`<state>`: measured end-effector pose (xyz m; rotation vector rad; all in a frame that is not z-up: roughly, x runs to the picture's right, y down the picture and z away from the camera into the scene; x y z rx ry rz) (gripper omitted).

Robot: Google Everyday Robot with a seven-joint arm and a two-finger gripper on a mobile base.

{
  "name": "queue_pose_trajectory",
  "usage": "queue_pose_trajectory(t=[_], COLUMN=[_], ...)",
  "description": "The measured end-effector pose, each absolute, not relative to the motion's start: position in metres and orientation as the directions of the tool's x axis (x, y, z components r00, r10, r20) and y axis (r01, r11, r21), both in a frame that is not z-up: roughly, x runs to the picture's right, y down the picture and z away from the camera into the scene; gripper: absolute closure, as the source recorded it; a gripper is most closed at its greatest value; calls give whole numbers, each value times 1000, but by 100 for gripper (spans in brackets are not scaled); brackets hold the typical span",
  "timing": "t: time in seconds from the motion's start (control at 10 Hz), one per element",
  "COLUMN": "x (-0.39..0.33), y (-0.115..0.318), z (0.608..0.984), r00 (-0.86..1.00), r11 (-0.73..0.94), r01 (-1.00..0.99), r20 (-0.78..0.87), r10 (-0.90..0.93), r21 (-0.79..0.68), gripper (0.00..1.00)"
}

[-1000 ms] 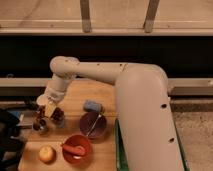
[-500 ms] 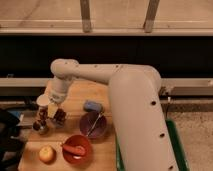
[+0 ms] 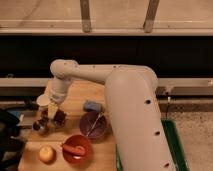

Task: Place grapes in plastic cup

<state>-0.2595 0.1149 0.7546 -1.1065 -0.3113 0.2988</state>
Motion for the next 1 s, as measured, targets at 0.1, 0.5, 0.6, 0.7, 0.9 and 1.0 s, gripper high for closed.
queue_pose_trajectory(t=[0.1, 0.5, 0.6, 0.7, 0.9, 1.0], x=[-258, -254, -253, -250, -246, -243], y=[114, 102, 95, 86, 73, 73], z=[757, 749, 745, 742, 741, 742], r00=[916, 910, 906, 902, 895, 894], r11=[416, 449, 462, 483, 512, 512], r01=[-86, -94, -99, -107, -133, -139], r20=[92, 106, 113, 119, 119, 116], r10=[390, 402, 408, 415, 430, 433], r21=[-905, -889, -881, -869, -848, -848], gripper=[20, 20, 20, 20, 20, 20])
